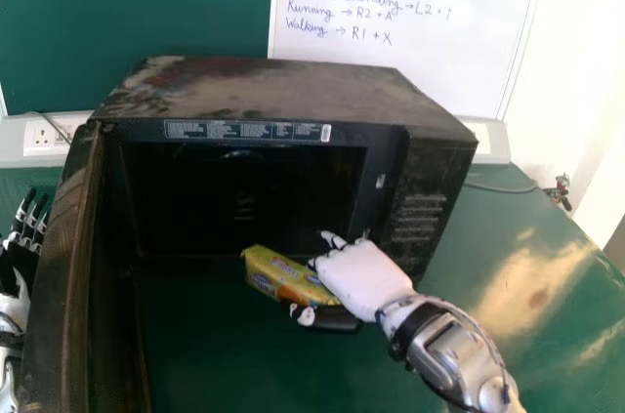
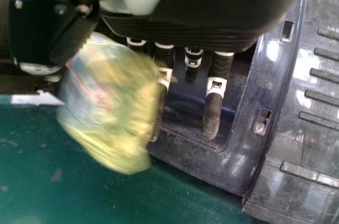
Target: Put biscuit inside oven
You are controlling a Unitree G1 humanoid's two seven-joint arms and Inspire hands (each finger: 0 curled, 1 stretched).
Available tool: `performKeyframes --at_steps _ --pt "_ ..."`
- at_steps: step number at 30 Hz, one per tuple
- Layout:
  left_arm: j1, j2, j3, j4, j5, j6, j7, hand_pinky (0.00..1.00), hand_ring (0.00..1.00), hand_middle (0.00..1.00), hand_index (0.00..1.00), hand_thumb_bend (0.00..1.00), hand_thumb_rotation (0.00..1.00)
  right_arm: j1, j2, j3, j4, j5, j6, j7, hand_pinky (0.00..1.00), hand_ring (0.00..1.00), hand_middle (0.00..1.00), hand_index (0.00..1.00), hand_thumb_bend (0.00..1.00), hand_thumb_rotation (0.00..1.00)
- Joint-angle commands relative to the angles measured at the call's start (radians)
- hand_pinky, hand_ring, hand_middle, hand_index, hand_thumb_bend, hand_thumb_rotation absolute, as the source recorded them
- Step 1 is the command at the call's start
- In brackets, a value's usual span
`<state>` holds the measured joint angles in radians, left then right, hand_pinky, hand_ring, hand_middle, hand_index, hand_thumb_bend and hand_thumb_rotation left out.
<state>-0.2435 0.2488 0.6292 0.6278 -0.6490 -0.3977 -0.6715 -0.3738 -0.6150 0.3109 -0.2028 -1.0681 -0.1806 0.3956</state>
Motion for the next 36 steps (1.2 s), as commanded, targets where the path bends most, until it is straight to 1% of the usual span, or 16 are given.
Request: performKeyframes --at_steps 1,3,7,12,16,19,21,23,24,27,28,30,31,33,34,36 --pt "0.042 -0.040 -0.007 0.036 -0.001 -0.005 -0.002 0.12 0.45 0.64 0.84 0.13 0.00 -0.031 0.021 0.007 0.022 0.000 -0.004 -0.045 0.30 0.38 0.45 0.54 0.52 0.00" --pt "0.041 -0.041 -0.005 0.037 -0.006 0.000 -0.005 0.13 0.45 0.64 0.85 0.14 0.00 -0.045 0.034 0.013 0.041 -0.002 -0.005 -0.065 0.29 0.37 0.44 0.54 0.52 0.00" --pt "0.041 -0.043 -0.005 0.037 -0.006 -0.002 -0.006 0.06 0.43 0.64 0.84 0.13 0.00 -0.081 0.050 0.033 0.072 -0.021 -0.007 -0.086 0.30 0.40 0.45 0.54 0.52 0.00" --pt "0.046 -0.049 -0.007 0.021 -0.006 0.003 0.001 0.09 0.44 0.63 0.84 0.13 0.00 -0.120 0.069 0.059 0.114 -0.039 -0.014 -0.113 0.30 0.41 0.45 0.54 0.52 0.00" --pt "0.049 -0.051 -0.008 0.013 -0.006 0.009 0.002 0.01 0.41 0.63 0.83 0.12 0.00 -0.136 0.086 0.067 0.130 -0.040 -0.008 -0.117 0.29 0.40 0.44 0.54 0.52 0.00" --pt "0.049 -0.050 -0.007 0.014 -0.004 0.009 0.004 0.00 0.42 0.63 0.84 0.13 0.00 -0.144 0.089 0.072 0.133 -0.043 -0.008 -0.124 0.29 0.40 0.44 0.55 0.52 0.00" --pt "0.049 -0.050 -0.006 0.015 -0.005 0.008 0.001 0.01 0.43 0.64 0.84 0.13 0.00 -0.153 0.086 0.075 0.140 -0.046 -0.017 -0.136 0.29 0.40 0.44 0.54 0.52 0.00" --pt "0.047 -0.047 -0.006 0.020 -0.004 0.006 -0.003 0.08 0.44 0.64 0.84 0.14 0.00 -0.160 0.086 0.078 0.146 -0.047 -0.018 -0.143 0.29 0.39 0.47 0.51 0.52 0.00" --pt "0.047 -0.046 -0.007 0.023 0.001 0.003 0.001 0.12 0.45 0.64 0.84 0.14 0.00 -0.164 0.087 0.078 0.148 -0.045 -0.017 -0.140 0.30 0.41 0.46 0.53 0.52 0.00" --pt "0.046 -0.047 -0.007 0.021 0.004 0.003 0.011 0.21 0.49 0.65 0.83 0.15 0.00 -0.173 0.090 0.079 0.155 -0.035 -0.017 -0.138 0.33 0.44 0.46 0.55 0.52 0.00" --pt "0.045 -0.048 -0.007 0.022 0.000 0.001 0.005 0.19 0.48 0.65 0.83 0.15 0.00 -0.177 0.093 0.080 0.158 -0.033 -0.014 -0.134 0.33 0.43 0.45 0.55 0.51 0.00" --pt "0.043 -0.048 -0.006 0.025 -0.004 -0.001 -0.003 0.13 0.45 0.64 0.83 0.14 0.00 -0.186 0.100 0.082 0.167 -0.030 -0.008 -0.130 0.32 0.42 0.48 0.51 0.52 0.00" --pt "0.044 -0.048 -0.007 0.023 -0.004 0.000 -0.003 0.05 0.43 0.64 0.83 0.13 0.00 -0.190 0.105 0.082 0.174 -0.029 -0.003 -0.128 0.32 0.41 0.48 0.50 0.52 0.00" --pt "0.046 -0.049 -0.008 0.021 0.000 0.000 0.004 0.01 0.43 0.64 0.83 0.13 0.00 -0.200 0.113 0.085 0.192 -0.032 0.004 -0.128 0.34 0.43 0.46 0.53 0.52 0.00" --pt "0.047 -0.051 -0.008 0.020 0.001 0.001 0.010 0.01 0.45 0.65 0.84 0.13 0.00 -0.205 0.117 0.086 0.203 -0.034 0.004 -0.133 0.35 0.44 0.46 0.54 0.52 0.00" --pt "0.047 -0.052 -0.008 0.019 0.000 0.000 0.010 0.12 0.46 0.65 0.83 0.15 0.00 -0.214 0.125 0.088 0.227 -0.039 0.007 -0.152 0.35 0.44 0.46 0.54 0.51 0.00"
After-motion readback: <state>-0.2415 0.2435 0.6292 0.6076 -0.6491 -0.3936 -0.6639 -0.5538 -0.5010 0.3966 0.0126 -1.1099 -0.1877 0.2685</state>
